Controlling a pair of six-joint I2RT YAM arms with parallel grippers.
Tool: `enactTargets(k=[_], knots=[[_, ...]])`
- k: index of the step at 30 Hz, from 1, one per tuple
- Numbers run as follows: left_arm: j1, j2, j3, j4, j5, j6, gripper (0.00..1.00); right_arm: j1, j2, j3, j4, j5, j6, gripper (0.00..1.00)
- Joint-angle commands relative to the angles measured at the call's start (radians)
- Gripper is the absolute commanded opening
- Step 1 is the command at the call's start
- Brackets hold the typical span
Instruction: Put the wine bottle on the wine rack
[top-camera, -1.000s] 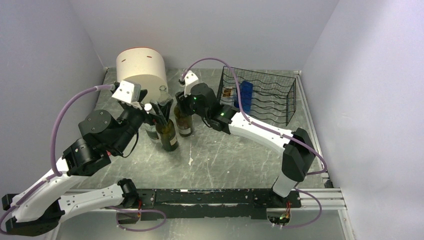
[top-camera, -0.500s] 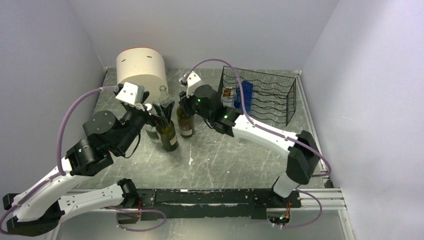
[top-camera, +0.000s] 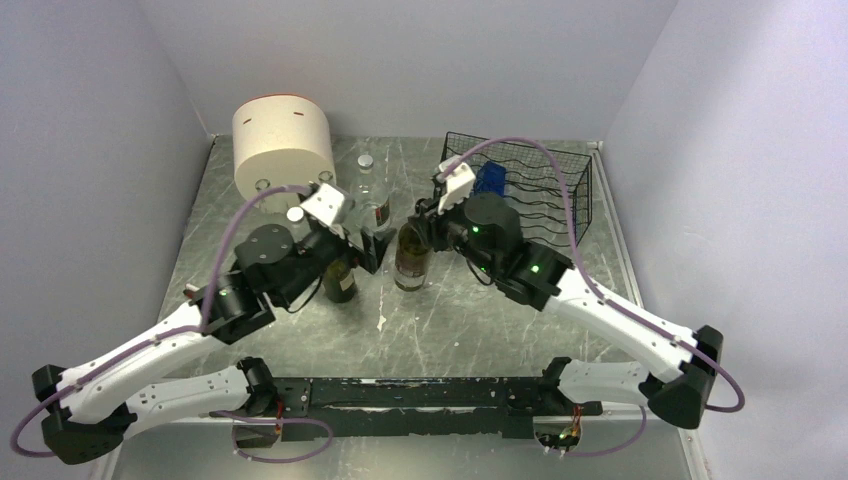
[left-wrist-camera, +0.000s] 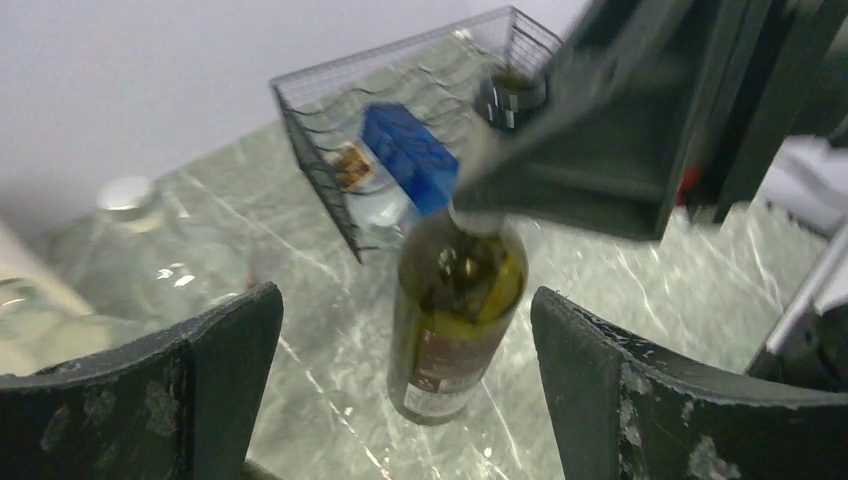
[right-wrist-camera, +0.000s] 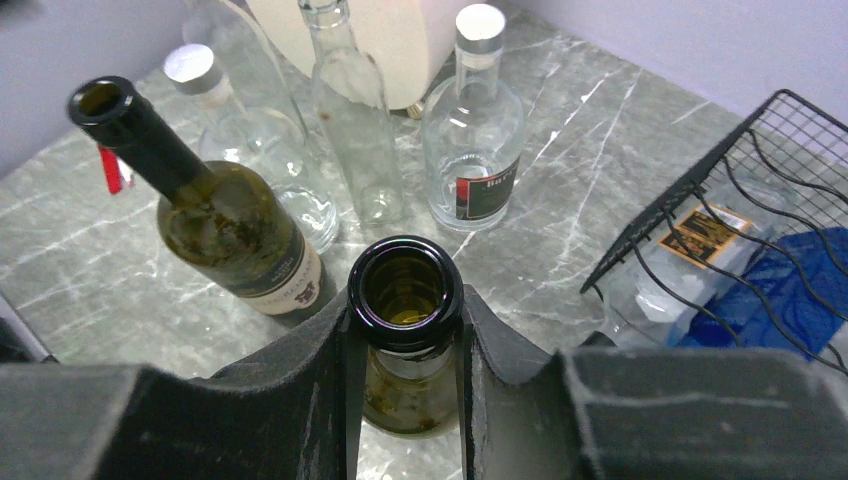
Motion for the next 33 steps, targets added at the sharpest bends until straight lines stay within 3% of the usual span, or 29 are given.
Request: enactTargets(k=[1,8,14,19,27,33], knots=[[0.006,0.041,-0.102,0.195,0.244,0.059,0.98,0.003,-0.099,-0.016,0.014,0.046,0.048,0.00],[0.005,0.145,-0.261,0.401,0.274,0.046,1.00,0.004,-0.168,-0.004,-0.051,0.065,0.076,0.00],[0.005,0.218,-0.340,0.566,0.392,0.070,0.99,0.003,-0.195,0.002,-0.070,0.058,0.094,0.00],[0.005,0.306,-0.371,0.720,0.417,0.074,1.00,0.005,-0.219,-0.001,-0.053,0.019,0.106,0.00],[0.006,0.387,-0.355,0.829,0.413,0.045,0.98,0.004,-0.270,0.005,-0.062,-0.044,0.100,0.00],[0.010,0.389,-0.348,0.881,0.413,0.051,0.89,0.003,-0.326,-0.016,-0.052,-0.084,0.096,0.00]])
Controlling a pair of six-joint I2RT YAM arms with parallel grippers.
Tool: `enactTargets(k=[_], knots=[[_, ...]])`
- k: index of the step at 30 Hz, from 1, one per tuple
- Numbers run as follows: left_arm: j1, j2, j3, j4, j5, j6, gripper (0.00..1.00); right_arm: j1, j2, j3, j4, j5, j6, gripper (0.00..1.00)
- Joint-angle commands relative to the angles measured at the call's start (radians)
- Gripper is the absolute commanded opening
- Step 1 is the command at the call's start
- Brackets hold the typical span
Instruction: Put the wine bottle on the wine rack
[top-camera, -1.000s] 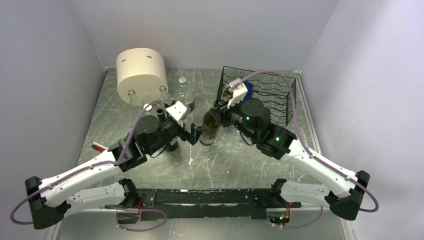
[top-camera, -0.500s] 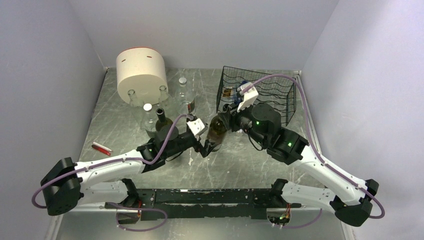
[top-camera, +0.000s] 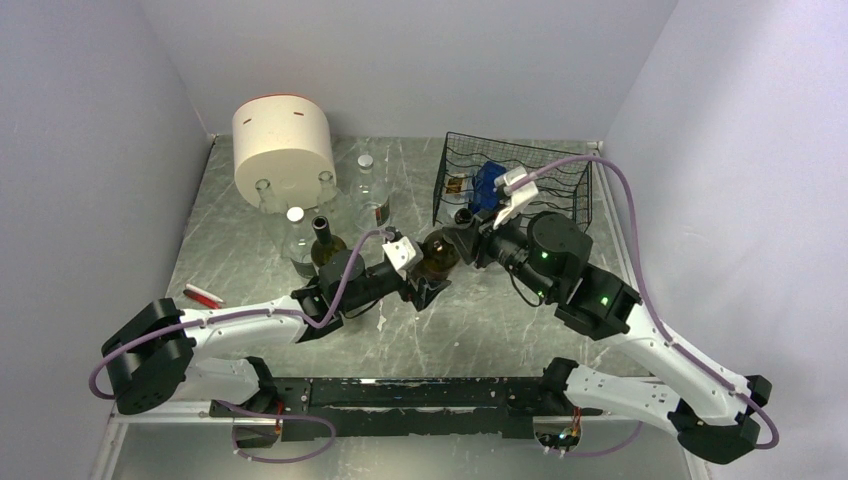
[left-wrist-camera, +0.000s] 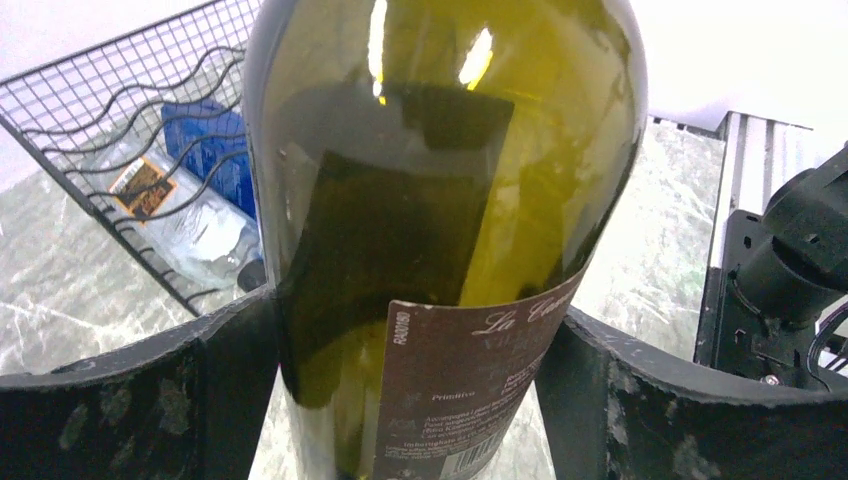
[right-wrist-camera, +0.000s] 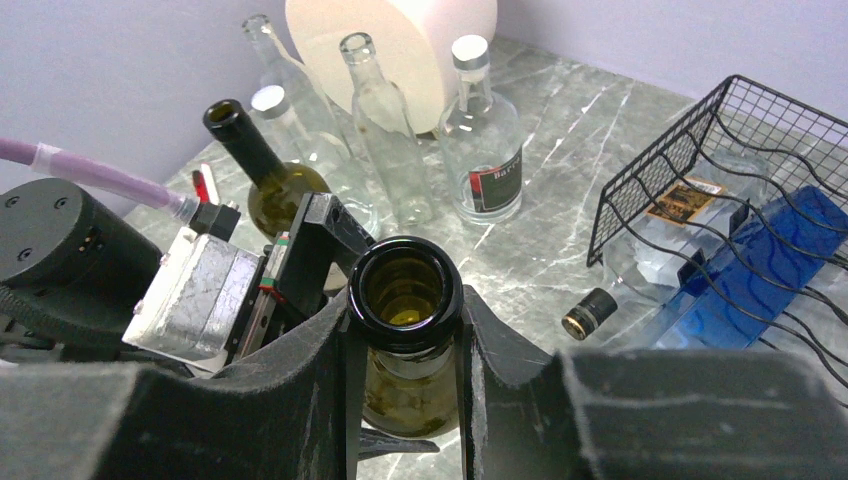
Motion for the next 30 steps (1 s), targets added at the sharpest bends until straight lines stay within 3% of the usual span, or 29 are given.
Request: enactTargets(k=[1,6,8,10,12,13,17,20,30], knots=[[0.010,-0.004,0.010,0.129,0.033,-0.003,0.88,0.004,-0.059,0.006,0.103,-0.052,0.011,0.00],[0.012,0.003,0.030,0.139,0.026,0.011,0.73,0.004,-0.068,0.019,0.073,-0.070,0.014,0.00],[0.012,0.003,0.043,0.144,0.023,0.027,0.62,0.004,-0.066,0.030,0.050,-0.084,0.016,0.00],[0.012,0.006,0.056,0.150,0.027,0.054,0.43,0.004,-0.065,0.041,0.025,-0.089,0.028,0.02],[0.012,0.008,0.072,0.152,0.033,0.089,0.12,0.004,-0.067,0.053,-0.004,-0.084,0.052,0.13],[0.014,0.008,0.080,0.152,0.025,0.095,0.08,0.004,-0.069,0.063,-0.018,-0.083,0.067,0.20],[0.035,0.011,0.112,0.160,0.053,0.131,0.07,0.004,-0.085,0.098,-0.068,-0.096,0.105,0.53],[0.049,0.015,0.133,0.173,0.084,0.192,0.07,0.004,-0.100,0.128,-0.101,-0.092,0.118,0.65],[0.071,0.046,0.253,0.099,0.183,0.777,0.07,0.003,-0.138,0.213,-0.163,-0.093,0.181,0.69]])
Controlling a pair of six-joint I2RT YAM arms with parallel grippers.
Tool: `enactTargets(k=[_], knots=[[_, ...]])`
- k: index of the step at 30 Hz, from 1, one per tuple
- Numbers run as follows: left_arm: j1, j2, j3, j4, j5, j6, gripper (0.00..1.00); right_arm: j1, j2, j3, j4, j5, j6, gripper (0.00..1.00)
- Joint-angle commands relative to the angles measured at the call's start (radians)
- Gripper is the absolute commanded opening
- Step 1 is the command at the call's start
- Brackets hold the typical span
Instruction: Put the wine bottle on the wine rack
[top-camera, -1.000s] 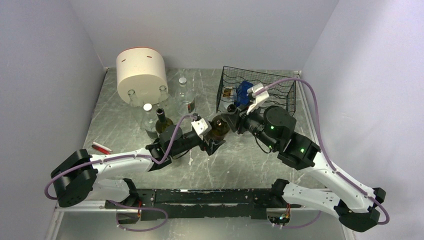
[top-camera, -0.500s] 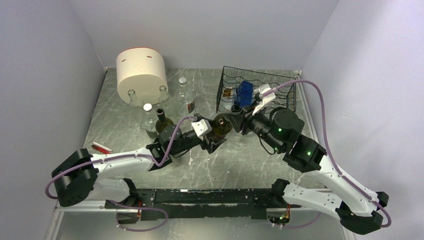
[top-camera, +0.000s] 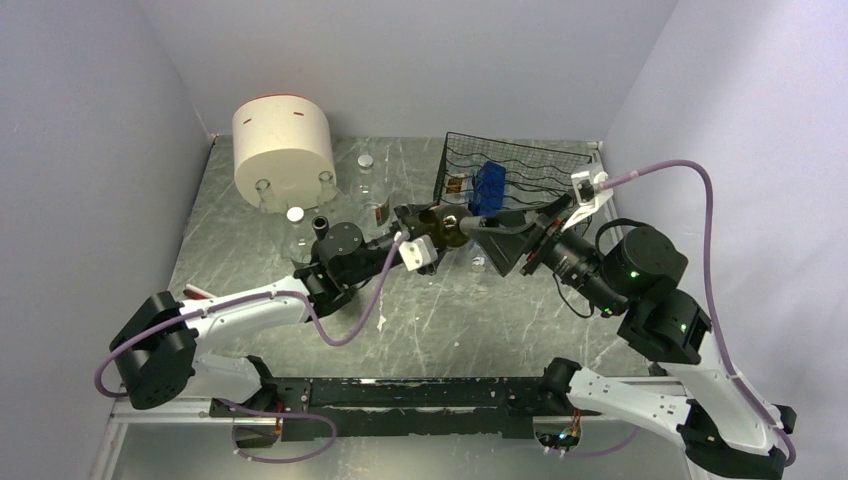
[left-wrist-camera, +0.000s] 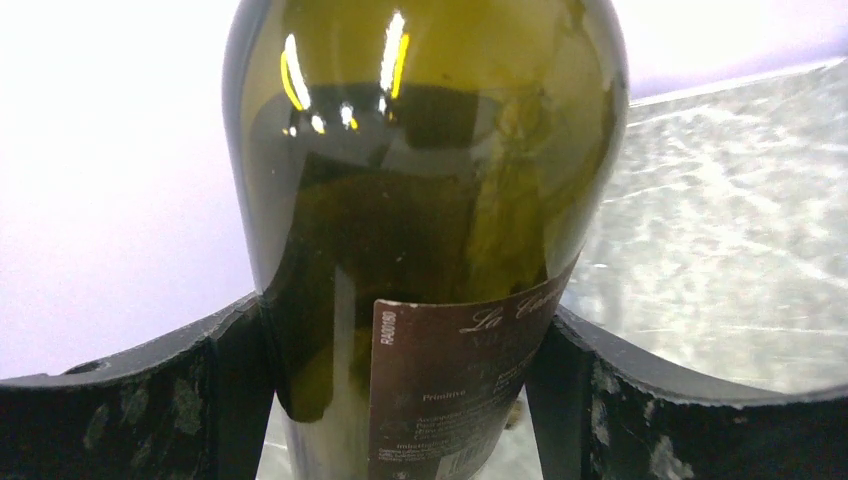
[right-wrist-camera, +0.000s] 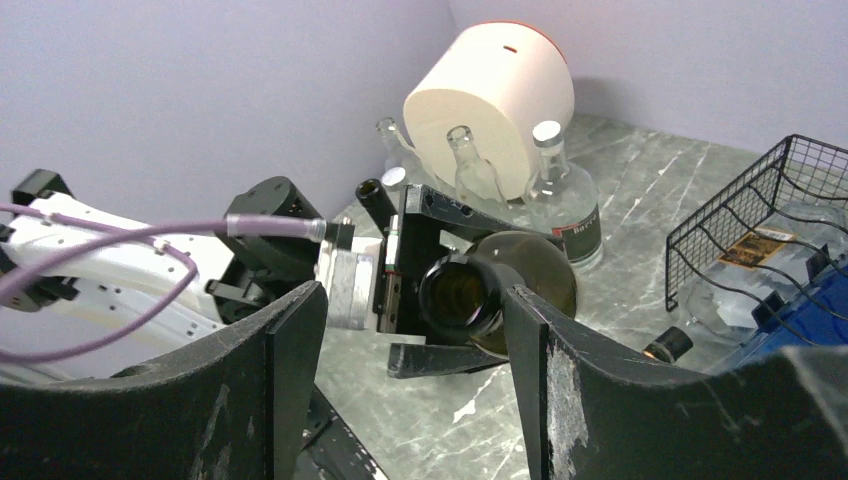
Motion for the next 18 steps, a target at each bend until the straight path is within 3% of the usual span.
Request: enactTargets(k=[1,11,18], knots=[[0.008,0.004,0.098,0.095,0.088,0.376,0.07,0.004,-0.026,0.035,-0.033,-0.003,0.049,0.69],[0.039,0.086,0.219,-0.037,0.168,0.952,0.07,0.004,0.001,0.131,-0.290,0.152,0.104,0.75],[0.040,0.071,0.191,-0.005,0.204,1.147,0.07,0.004,0.098,0.204,-0.586,0.088,0.016,0.72]])
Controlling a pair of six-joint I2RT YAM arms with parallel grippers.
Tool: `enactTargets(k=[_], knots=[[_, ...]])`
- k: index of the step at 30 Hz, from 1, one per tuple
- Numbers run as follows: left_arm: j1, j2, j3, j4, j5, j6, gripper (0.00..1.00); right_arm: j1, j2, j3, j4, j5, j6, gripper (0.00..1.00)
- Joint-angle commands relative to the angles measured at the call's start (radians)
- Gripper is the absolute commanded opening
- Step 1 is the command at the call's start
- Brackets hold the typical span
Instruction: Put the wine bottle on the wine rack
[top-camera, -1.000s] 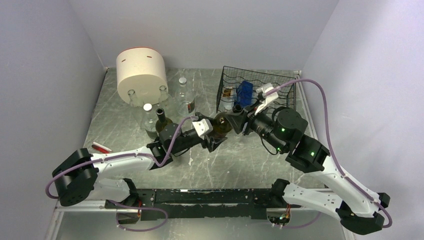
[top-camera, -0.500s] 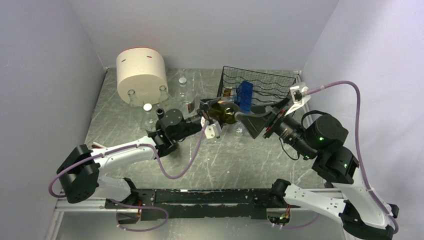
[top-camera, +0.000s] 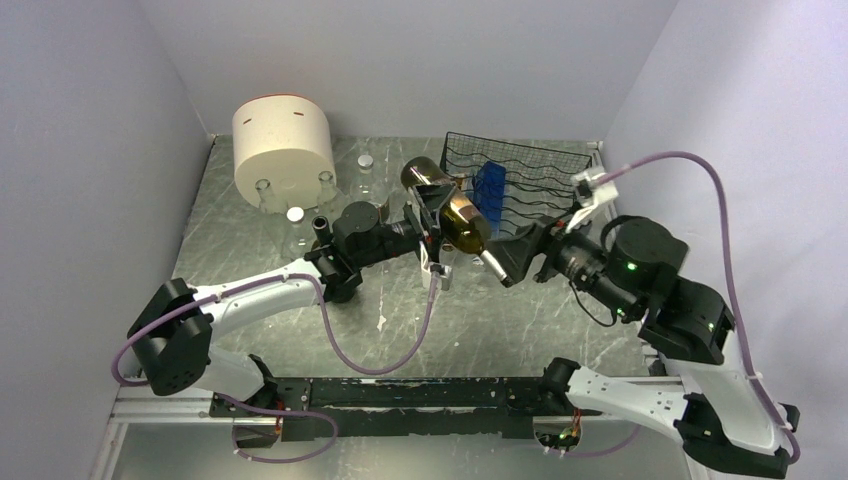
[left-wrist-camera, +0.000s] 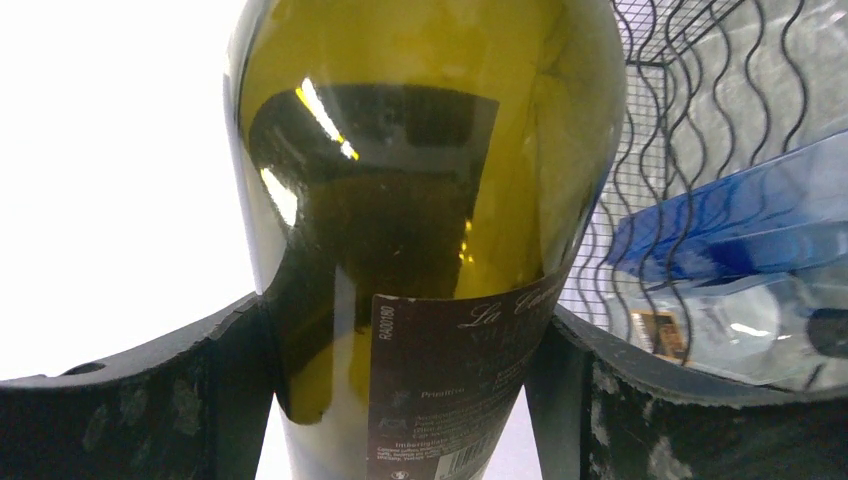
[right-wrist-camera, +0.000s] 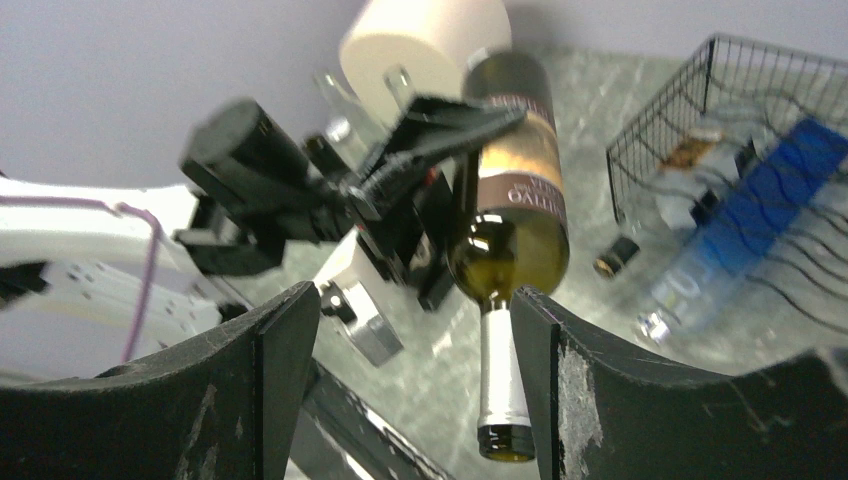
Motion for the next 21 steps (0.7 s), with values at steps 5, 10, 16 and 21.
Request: enactTargets(k=[5,10,16,21], knots=[[0.005,-0.043,0.010,0.147,0.072,0.237,0.07,0.004,0.072,-0.026,-0.213,0.023,-0.028,0.72],[0.005,-0.052,0.019,0.116,0.087,0.234,0.07,0.004,0.088,-0.079,-0.175,0.035,-0.014,0.72],[0.005,-0.064,0.023,0.099,0.097,0.217,0.07,0.005,0.121,-0.157,-0.120,0.037,0.002,0.71],[0.005,-0.067,0.027,0.080,0.099,0.215,0.07,0.004,0.168,-0.176,-0.083,0.037,0.014,0.67]])
